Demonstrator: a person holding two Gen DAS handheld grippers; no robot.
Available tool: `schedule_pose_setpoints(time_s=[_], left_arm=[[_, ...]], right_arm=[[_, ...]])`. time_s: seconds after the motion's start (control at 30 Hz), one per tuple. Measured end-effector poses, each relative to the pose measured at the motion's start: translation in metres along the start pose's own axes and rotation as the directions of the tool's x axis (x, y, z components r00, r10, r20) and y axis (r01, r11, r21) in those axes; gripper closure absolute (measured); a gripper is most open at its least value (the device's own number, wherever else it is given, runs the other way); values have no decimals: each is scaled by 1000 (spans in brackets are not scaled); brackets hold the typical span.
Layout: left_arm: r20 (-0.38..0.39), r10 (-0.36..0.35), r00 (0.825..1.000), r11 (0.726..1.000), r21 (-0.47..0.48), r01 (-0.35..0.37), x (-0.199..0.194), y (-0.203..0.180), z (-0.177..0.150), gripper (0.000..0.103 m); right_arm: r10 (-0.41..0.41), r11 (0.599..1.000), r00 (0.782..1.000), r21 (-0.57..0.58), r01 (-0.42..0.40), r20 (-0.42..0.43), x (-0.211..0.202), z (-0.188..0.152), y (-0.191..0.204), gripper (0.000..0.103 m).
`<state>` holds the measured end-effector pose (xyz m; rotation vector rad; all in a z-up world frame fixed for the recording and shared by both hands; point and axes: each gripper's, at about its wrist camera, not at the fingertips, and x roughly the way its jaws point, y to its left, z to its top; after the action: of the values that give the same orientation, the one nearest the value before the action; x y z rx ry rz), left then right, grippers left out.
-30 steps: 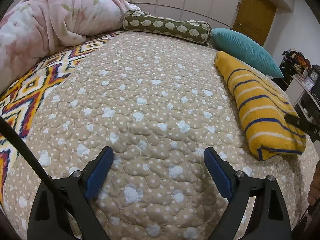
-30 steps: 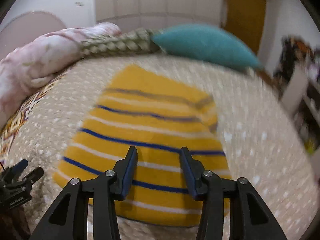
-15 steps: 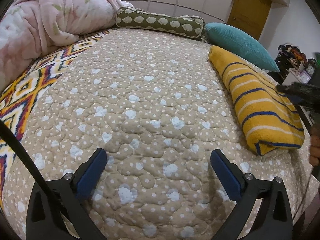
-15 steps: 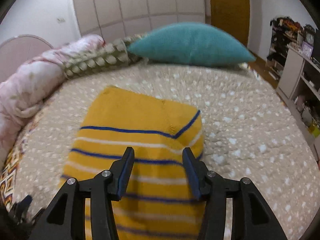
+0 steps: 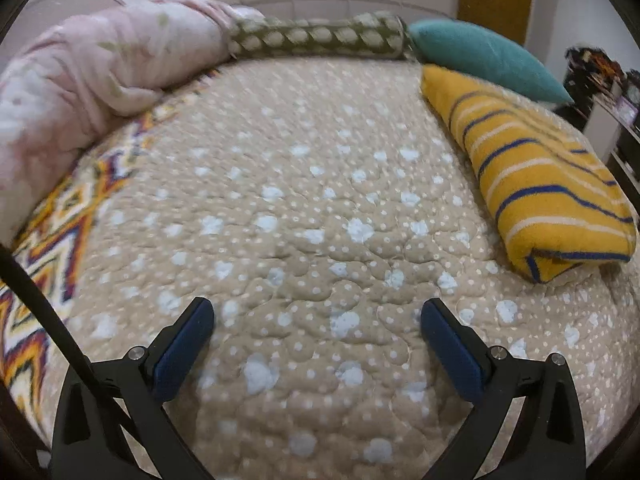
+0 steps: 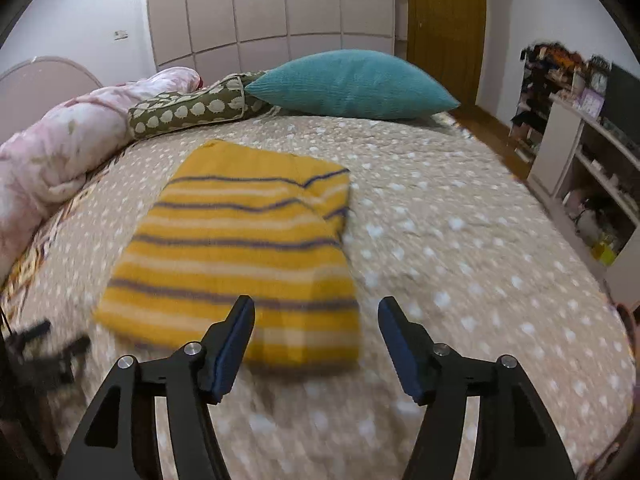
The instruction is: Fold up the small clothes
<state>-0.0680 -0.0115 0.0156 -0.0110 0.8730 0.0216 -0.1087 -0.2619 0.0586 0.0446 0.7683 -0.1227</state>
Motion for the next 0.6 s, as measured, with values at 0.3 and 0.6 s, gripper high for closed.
schedule_pose_setpoints(time_s=[0.3, 0.6], left_arm=[[222, 34, 974, 997, -80, -16, -94, -28, -1, 0], [104, 21, 994, 997, -81, -13, -90, -56, -9, 0]], right_arm=[[-15, 1000, 998, 1, 15, 53, -34, -36, -11, 28], [-15, 1000, 1000, 16, 15, 7, -25, -56, -17, 27]])
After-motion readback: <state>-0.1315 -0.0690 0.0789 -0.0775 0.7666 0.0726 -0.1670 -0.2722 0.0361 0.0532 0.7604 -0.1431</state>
